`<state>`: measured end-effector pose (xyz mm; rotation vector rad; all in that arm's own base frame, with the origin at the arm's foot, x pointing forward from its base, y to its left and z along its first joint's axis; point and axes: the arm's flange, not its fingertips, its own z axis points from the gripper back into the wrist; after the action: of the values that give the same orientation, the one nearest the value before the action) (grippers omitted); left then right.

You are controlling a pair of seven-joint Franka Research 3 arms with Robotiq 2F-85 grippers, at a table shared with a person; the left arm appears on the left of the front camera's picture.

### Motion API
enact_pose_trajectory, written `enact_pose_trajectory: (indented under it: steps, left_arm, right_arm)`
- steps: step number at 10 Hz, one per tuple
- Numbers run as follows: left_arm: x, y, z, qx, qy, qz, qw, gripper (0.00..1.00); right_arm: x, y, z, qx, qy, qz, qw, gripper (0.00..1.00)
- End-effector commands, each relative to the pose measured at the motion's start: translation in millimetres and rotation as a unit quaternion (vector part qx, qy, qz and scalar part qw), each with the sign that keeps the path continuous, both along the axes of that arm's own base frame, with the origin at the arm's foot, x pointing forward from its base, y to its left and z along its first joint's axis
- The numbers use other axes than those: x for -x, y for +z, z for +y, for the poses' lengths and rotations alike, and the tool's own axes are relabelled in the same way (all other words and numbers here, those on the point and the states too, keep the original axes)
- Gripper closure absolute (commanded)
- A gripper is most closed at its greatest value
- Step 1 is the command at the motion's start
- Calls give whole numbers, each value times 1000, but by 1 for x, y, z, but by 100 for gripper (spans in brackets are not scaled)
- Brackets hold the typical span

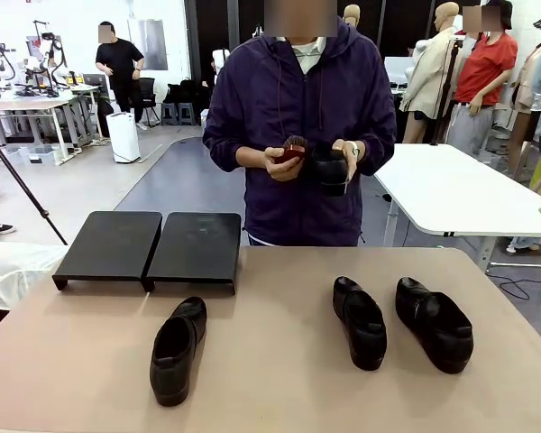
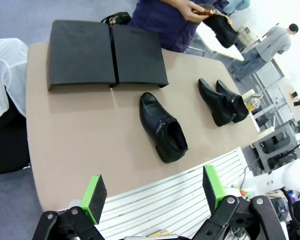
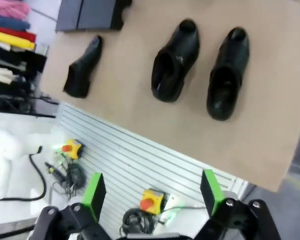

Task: Organize the shoes by placing them on the stand.
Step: Pick up one Shoe and place it in the middle of the table, then place the Shoe from the middle of the table onto the Shoes Stand.

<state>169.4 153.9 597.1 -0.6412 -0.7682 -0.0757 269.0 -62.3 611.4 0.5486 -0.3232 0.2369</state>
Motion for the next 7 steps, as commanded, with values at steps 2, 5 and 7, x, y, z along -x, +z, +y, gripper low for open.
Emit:
enact_pose_trajectory:
  steps: [2, 5, 7]
  left_arm:
    - [1, -1, 0, 3, -7, -6, 1000, 0]
    - [1, -1, 0, 3, -7, -6, 1000, 0]
    - [0, 0, 0, 0, 0, 0, 1000, 0]
  right_arm:
    - [-2, 6, -2, 5, 18, 27, 999, 0]
    - [-2, 6, -2, 5, 18, 27, 999, 0]
    - [-2, 6, -2, 5, 18, 27, 999, 0]
